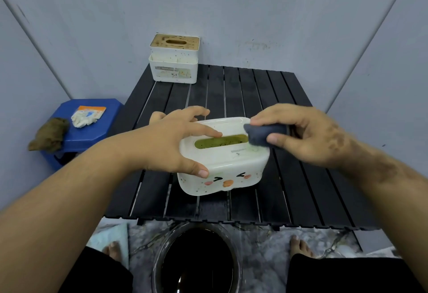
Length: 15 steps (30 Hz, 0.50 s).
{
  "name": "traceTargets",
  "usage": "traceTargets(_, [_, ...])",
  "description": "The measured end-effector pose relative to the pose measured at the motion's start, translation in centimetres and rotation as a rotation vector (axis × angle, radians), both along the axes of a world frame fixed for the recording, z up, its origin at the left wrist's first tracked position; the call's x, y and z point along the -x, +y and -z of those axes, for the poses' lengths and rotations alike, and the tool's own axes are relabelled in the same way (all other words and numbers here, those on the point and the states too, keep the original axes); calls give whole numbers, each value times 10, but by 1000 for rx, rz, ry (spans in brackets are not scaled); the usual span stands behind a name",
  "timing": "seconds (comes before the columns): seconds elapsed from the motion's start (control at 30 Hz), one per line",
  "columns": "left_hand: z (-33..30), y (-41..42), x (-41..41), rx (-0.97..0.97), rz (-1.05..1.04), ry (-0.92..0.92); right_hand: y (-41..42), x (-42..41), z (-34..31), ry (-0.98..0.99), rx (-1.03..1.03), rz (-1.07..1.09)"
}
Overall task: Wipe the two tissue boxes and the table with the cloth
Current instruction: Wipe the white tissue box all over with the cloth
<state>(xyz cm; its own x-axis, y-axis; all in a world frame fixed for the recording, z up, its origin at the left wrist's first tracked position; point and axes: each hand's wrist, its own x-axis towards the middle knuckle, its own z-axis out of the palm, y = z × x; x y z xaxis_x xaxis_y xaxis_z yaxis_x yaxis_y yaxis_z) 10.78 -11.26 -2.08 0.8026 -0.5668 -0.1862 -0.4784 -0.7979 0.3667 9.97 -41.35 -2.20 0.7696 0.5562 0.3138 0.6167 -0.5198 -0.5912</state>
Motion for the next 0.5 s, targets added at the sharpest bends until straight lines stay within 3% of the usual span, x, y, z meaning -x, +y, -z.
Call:
traceTargets(0.13, [-2, -3, 0, -26, -2, 4, 1, 5, 6, -26, 68, -54])
traceTargets(0.27, [-3, -3, 0, -18, 0, 6, -27, 3, 5, -110, 197, 28])
traceTargets(0.37, [-5, -3, 1, -16, -1, 17, -29, 8, 2, -120, 99, 105])
traceTargets(0.5, [-6, -4, 1, -8, -8, 18, 1, 16, 6, -145, -23, 45])
